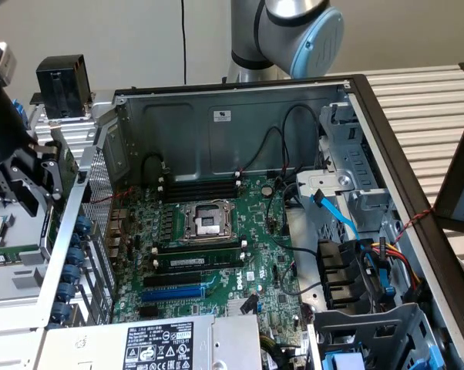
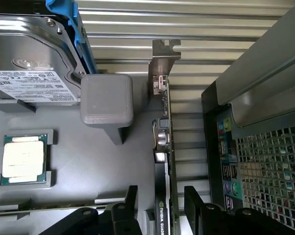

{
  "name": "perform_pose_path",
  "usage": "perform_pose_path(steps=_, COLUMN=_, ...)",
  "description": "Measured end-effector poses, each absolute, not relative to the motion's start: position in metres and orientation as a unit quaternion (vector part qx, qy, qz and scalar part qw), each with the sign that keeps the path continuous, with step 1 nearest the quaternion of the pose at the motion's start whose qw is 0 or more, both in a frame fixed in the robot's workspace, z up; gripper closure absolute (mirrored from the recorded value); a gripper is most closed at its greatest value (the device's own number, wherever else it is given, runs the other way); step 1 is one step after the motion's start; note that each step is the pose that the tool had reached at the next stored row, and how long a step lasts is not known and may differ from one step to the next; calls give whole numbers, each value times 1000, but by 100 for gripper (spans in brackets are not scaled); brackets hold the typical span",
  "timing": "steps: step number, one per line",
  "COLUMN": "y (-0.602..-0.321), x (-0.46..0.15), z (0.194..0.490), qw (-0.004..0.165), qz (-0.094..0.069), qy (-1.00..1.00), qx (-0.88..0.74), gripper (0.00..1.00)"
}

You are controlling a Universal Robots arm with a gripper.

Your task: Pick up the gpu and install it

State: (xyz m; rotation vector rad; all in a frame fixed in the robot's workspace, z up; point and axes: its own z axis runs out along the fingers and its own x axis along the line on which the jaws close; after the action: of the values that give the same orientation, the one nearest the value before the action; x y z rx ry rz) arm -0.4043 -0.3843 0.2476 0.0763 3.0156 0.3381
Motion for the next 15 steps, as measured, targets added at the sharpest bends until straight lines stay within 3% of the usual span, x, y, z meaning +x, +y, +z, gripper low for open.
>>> perform_pose_path(steps=15, y=-371, x=-403, z=235, qw=53, qz=108, qy=992, qx=26, gripper=50)
